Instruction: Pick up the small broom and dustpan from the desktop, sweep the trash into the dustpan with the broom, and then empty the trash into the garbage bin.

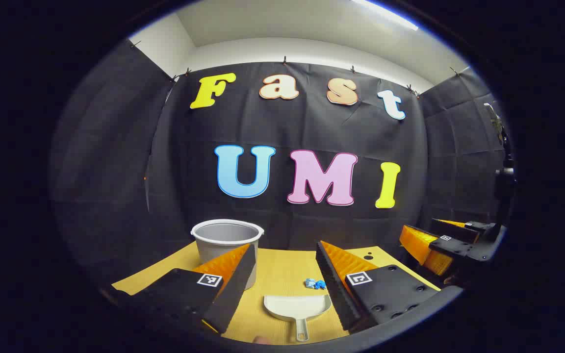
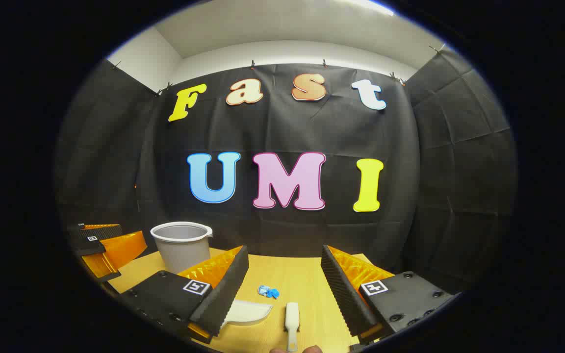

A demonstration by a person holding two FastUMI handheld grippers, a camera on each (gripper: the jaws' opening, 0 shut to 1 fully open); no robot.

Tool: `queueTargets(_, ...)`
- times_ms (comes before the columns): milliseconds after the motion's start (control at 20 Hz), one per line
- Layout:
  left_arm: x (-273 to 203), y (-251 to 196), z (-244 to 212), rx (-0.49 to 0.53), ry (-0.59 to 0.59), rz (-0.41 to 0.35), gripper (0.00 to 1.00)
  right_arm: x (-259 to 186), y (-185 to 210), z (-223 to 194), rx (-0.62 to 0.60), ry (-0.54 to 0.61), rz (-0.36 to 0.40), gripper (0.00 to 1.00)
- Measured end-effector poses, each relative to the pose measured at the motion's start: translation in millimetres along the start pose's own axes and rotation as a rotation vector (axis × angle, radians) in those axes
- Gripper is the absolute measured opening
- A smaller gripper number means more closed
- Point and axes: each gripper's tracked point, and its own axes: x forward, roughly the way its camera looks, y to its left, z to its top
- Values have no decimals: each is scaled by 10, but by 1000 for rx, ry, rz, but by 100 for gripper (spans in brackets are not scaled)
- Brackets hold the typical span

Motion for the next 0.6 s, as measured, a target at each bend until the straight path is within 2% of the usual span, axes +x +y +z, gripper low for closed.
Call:
queueTargets(50, 10, -2, 19, 10, -10, -3, 72, -11, 14, 7, -8, -5, 2, 95)
queueTargets(100, 16, -14, 31, 15, -20, -5, 75, -26, 33, -4, -15, -8, 5, 95)
queueTargets(150, 19, -13, 43, 22, -22, -1, 75, -36, 42, -20, -22, -5, 9, 92)
queueTargets(200, 37, 4, 31, 32, -22, 10, 75, -52, 47, -28, -25, -4, 10, 95)
queueTargets(300, 53, -19, 47, 55, -24, 20, 75, -60, 39, 17, -20, -16, 9, 95)
queueTargets(500, 42, -266, 116, 81, -58, -64, 75, -16, -142, -40, -57, 0, -50, 95)
queueTargets(550, 30, -289, 168, 90, -74, -70, 75, -9, -141, -74, -48, 14, -50, 92)
queueTargets(600, 29, -267, 191, 97, -90, -60, 75, -11, -144, -81, -32, 23, -54, 95)
